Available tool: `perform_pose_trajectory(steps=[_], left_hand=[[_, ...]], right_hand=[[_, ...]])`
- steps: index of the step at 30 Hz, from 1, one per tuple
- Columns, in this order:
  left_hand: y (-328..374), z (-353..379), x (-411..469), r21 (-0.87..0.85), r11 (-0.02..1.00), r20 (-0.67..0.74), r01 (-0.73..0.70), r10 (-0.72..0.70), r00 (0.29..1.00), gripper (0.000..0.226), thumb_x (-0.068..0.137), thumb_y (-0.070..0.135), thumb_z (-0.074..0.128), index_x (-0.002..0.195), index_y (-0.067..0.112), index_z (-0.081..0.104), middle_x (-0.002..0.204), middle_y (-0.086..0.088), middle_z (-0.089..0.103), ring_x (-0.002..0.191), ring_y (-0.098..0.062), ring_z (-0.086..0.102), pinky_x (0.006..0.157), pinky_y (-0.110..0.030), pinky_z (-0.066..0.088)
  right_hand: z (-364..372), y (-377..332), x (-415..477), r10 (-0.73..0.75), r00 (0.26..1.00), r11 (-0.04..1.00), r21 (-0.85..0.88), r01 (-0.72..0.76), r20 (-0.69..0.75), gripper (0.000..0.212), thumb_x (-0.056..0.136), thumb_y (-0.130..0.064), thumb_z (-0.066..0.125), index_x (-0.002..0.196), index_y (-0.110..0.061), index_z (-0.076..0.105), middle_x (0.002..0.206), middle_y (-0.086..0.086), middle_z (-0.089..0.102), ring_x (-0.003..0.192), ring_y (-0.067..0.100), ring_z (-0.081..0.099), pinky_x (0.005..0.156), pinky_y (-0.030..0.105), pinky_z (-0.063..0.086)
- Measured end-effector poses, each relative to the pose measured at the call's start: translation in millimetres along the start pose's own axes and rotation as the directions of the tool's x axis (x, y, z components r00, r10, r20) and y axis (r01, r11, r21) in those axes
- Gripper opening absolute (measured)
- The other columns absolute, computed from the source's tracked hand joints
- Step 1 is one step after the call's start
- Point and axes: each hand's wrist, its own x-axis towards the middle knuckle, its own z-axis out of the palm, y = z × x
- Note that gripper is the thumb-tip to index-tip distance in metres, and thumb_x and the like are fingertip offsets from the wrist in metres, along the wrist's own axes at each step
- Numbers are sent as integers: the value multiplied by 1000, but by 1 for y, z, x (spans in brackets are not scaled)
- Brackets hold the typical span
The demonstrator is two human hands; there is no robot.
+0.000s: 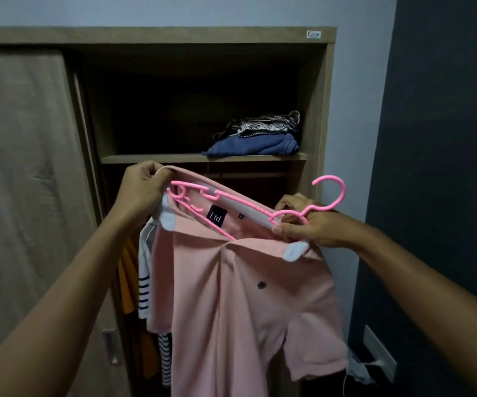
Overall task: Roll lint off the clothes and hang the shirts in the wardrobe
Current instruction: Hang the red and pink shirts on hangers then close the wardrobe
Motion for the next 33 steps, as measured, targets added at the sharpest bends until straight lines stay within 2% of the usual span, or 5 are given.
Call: perform_pose_trajectory(steps=[9,15,20,27,33], left_hand=[[2,14,-11,187,973,-5,-134,137,991,21,96,21,59,81,8,68,76,-9,68,69,-20,59,62,-34,48],[12,38,-29,142,978,111,-156,141,984,25,97,21,56,80,6,65,76,-10,68,73,-25,64,67,-40,51],[7,38,-29,168,976,95,-136,122,988,26,98,19,54,78,5,64,71,-6,63,66,-17,56,63,-36,45],[7,50,-30,187,977,107,-99,79,991,28,97,18,53,70,11,59,68,0,59,65,-10,52,58,-27,39],[21,64,-29,160,980,144,-117,95,985,35,94,17,56,59,17,51,59,4,53,59,-8,48,57,-31,36]], right_hand=[[3,-1,19,234,936,936,-322,-143,264,38,85,-57,70,90,-19,71,99,9,68,85,19,63,85,42,54],[0,-13,32,24,998,974,227,-11,-57,24,78,-28,85,94,-11,77,97,5,75,93,21,71,83,33,57],[-29,-6,35,138,987,900,426,-91,-81,14,79,-16,82,86,-5,78,87,12,75,81,16,67,77,30,52],[-63,-30,35,274,962,930,262,-258,-25,26,88,-32,73,89,-6,77,72,9,72,44,10,45,40,19,30],[-14,-35,59,205,962,963,213,-165,-181,21,90,-26,74,91,-6,77,65,13,71,44,16,64,41,24,50]])
